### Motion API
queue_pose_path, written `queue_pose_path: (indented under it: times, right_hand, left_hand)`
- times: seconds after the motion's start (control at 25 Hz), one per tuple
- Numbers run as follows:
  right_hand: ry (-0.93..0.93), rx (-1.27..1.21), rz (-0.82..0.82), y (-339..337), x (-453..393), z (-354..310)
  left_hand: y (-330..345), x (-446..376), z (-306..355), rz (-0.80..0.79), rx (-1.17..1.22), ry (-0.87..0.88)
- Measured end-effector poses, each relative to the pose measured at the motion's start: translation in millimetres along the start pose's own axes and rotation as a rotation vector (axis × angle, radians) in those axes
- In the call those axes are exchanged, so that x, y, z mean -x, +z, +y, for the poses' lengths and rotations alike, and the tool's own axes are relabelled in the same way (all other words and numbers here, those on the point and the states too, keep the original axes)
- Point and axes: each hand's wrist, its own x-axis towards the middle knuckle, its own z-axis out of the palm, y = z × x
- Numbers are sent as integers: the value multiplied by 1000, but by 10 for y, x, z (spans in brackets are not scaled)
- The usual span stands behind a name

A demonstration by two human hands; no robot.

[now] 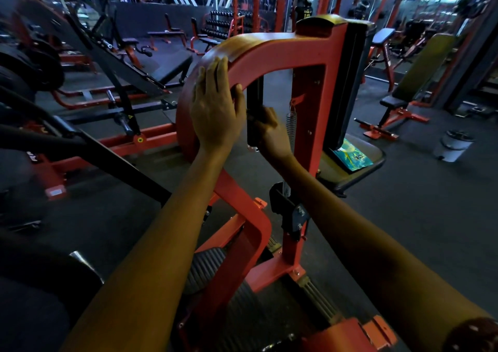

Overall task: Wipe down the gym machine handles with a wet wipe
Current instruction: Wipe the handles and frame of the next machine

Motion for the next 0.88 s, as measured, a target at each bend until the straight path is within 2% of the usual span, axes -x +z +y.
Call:
queue_pose_path:
  times: [0.12,0.28,0.36,0.44,0.52,0.68,0.72,0.76,0.84,0.88]
  right_hand:
    - [-152,111,-46,196,271,152]
    - [-57,32,-127,282,531,190]
    - [63,-70,-137,264,623,167]
    - [178,-151,8,208,565,92]
    - [187,-138,135,174,421,48]
    - [168,-147,9,374,602,102]
    - [276,-208,-6,432,724,115]
    - [493,-341,23,468,807,115]
    - [1128,-876,189,451,786,71]
    - [1338,-1194,273,410,694,34]
  left_hand:
    - [-2,9,-1,0,0,6]
    - [-11,-1,-6,-3,-8,2]
    - [-9,2,6,-4,-11,-1]
    - [2,15,4,-6,-7,0]
    - [1,12,2,-9,-13,-9]
    - [-6,11,12,-20,-26,-15]
    - [-7,17,12,-22,-20,-18]
    - [-1,19,11,-23,-11,-18]
    - [3,20,3,-23,-5,-14]
    - [2,16,4,-26,-9,-15]
